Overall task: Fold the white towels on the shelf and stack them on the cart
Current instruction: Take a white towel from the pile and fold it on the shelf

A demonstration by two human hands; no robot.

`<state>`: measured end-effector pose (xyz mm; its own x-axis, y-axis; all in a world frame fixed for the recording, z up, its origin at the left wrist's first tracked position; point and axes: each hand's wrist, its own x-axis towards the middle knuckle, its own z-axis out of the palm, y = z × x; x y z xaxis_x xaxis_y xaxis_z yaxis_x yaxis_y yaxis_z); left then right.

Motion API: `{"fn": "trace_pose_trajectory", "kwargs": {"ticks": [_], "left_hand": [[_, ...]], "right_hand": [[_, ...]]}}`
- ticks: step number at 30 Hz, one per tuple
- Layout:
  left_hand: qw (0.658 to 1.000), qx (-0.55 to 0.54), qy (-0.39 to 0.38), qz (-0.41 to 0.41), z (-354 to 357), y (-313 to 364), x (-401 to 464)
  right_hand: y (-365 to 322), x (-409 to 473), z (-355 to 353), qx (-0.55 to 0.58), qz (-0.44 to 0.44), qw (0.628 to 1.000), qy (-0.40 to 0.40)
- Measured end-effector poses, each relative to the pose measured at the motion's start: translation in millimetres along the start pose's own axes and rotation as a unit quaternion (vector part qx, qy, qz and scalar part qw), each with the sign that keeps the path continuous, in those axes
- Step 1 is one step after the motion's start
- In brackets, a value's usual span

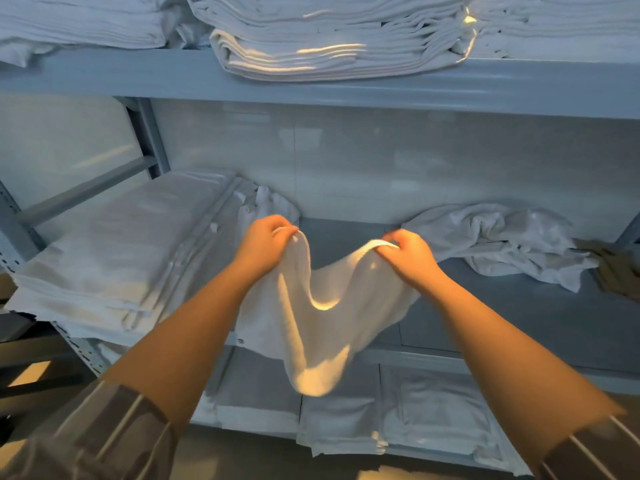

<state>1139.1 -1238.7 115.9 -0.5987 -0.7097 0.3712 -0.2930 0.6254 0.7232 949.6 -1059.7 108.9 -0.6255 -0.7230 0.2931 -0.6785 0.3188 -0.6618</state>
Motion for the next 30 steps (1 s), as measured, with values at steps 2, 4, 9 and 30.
{"fn": "trace_pose_trajectory", "kwargs": {"ticks": [2,4,9,30], "left_hand": [[0.997,-0.01,-0.068,0.029,18.9,21.8,-5.4],[0.99,0.015,-0.129,0.058,34.3,38.5,-10.9],[0.986,0.066,-0.128,0.083,33.7,49.0,-9.0],[0.988,-0.065,-0.117,0.077,19.1,20.8,-11.9]], "right_hand": [[-26.4,2.6,5.3,0.032,-0.034,0.998,-0.033],[-45.3,2.1,9.0,0.064,-0.049,0.994,-0.071],[-46.6,5.3,-1.1,0.123,-0.065,0.987,-0.083],[-57.0,0.9,18.4,0.063,-0.111,0.988,-0.088]]}}
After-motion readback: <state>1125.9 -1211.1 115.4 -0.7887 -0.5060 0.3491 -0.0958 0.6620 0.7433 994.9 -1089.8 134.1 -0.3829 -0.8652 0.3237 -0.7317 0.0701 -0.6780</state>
